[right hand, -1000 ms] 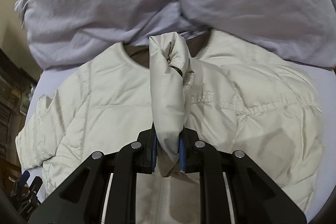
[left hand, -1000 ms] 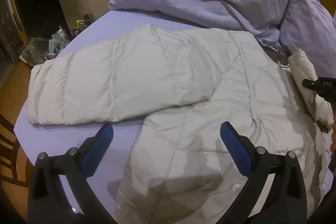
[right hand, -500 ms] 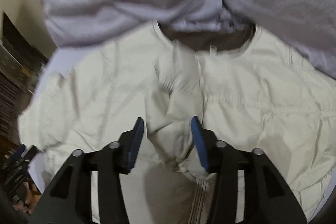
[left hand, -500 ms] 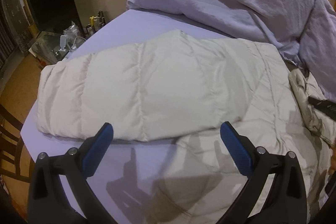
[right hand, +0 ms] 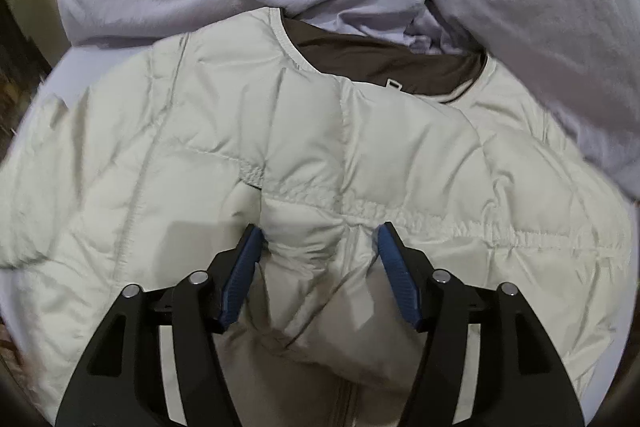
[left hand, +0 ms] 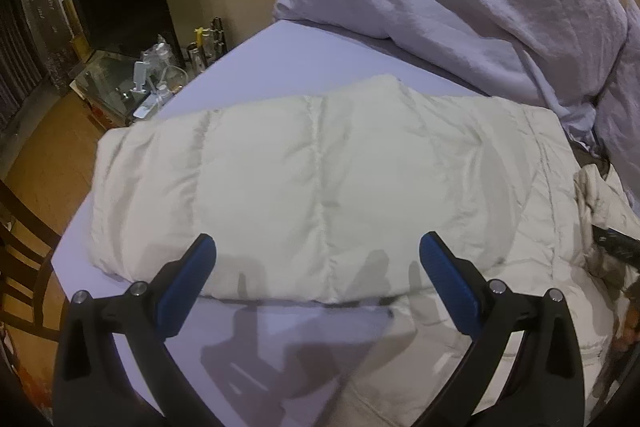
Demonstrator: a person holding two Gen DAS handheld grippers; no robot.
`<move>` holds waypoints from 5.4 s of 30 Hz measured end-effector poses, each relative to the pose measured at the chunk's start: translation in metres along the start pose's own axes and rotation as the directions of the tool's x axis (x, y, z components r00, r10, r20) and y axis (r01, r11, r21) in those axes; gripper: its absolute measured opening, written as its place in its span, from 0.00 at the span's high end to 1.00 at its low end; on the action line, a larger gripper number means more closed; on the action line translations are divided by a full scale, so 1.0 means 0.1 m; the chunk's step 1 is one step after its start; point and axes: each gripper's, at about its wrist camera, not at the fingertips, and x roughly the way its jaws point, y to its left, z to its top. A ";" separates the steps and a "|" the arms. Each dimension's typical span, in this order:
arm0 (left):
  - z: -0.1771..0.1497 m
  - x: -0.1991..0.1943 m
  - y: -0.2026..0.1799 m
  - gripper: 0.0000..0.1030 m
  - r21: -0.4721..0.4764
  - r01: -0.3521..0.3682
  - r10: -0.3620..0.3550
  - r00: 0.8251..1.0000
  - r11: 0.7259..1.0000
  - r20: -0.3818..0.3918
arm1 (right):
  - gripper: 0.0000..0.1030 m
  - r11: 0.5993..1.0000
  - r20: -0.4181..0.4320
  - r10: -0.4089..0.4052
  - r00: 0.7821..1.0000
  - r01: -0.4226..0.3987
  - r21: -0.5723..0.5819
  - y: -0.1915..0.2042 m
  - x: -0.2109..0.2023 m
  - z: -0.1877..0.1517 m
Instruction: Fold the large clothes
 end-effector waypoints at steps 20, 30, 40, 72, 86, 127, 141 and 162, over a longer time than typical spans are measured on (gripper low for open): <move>0.10 0.45 1.62 0.13 -0.239 -0.164 0.137 0.983 0.957 -0.126 | 0.20 0.994 0.071 0.063 0.995 -0.069 0.084 -0.55 -0.45 -0.33; -0.04 0.44 1.58 0.46 -0.300 -0.104 0.078 0.992 0.948 -0.098 | 0.20 0.994 0.059 0.077 0.995 -0.081 0.074 -0.56 -0.44 -0.43; 0.14 0.16 1.27 0.84 -0.294 -0.099 0.090 0.995 0.951 -0.046 | 0.19 0.992 0.090 0.073 0.993 -0.082 0.095 -0.72 -0.60 -0.55; 0.39 -0.96 -2.87 0.86 0.336 0.481 -0.505 0.863 0.810 -0.016 | 0.17 0.907 0.143 -0.100 0.985 0.031 0.421 -2.10 -1.11 -1.68; -0.12 -0.44 -3.34 0.69 0.414 0.483 -0.443 0.875 0.772 -0.195 | 0.17 0.871 0.115 -0.134 0.984 0.062 0.487 -2.30 -1.10 -1.89; -0.81 -0.51 -1.54 0.53 0.320 0.316 -0.305 0.949 0.893 -0.085 | 0.17 0.919 0.095 -0.072 0.993 0.029 0.394 -2.06 -1.44 -2.67; -1.56 -0.63 -0.03 0.53 0.124 0.234 -0.223 0.970 0.964 -0.097 | 0.23 0.887 0.071 -0.005 0.997 -0.028 0.461 -2.41 -1.42 -3.25; -2.00 -0.60 0.11 0.76 -0.030 0.396 -0.397 0.910 0.918 -0.118 | 0.86 0.863 0.163 0.118 0.979 -0.183 0.471 -2.38 -1.50 -3.45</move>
